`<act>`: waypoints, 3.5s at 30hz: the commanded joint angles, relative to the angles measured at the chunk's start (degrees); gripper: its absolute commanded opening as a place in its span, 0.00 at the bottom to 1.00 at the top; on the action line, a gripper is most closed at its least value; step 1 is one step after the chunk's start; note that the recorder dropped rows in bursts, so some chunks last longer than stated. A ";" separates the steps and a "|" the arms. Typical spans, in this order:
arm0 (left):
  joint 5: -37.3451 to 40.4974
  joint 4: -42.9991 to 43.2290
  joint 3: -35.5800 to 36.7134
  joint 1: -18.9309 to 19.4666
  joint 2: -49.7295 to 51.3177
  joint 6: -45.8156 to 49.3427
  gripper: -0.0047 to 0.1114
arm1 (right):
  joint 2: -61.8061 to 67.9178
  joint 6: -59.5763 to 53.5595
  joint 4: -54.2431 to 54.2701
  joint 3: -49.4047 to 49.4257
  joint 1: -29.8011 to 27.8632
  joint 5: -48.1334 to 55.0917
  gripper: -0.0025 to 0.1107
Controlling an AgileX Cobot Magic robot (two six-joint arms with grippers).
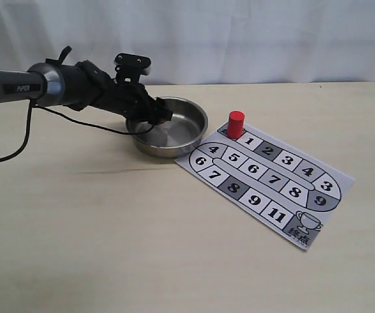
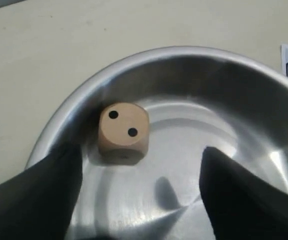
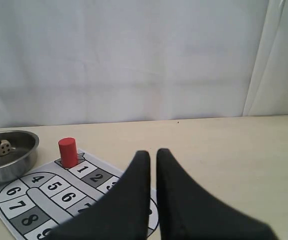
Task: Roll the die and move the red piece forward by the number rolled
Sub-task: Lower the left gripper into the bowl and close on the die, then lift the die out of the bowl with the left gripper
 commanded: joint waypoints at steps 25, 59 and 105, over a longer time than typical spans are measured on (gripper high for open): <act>-9.48 -5.73 -1.10 -2.48 3.47 4.14 0.59 | 0.39 -0.02 0.14 0.15 -0.33 -0.65 0.06; -23.10 -8.46 -1.10 -6.11 3.45 4.38 0.55 | 0.39 -0.02 0.14 0.15 -0.33 -0.65 0.06; -15.46 -6.28 -1.10 -6.12 0.88 4.64 0.04 | 0.39 -0.02 0.14 0.15 -0.33 -0.65 0.06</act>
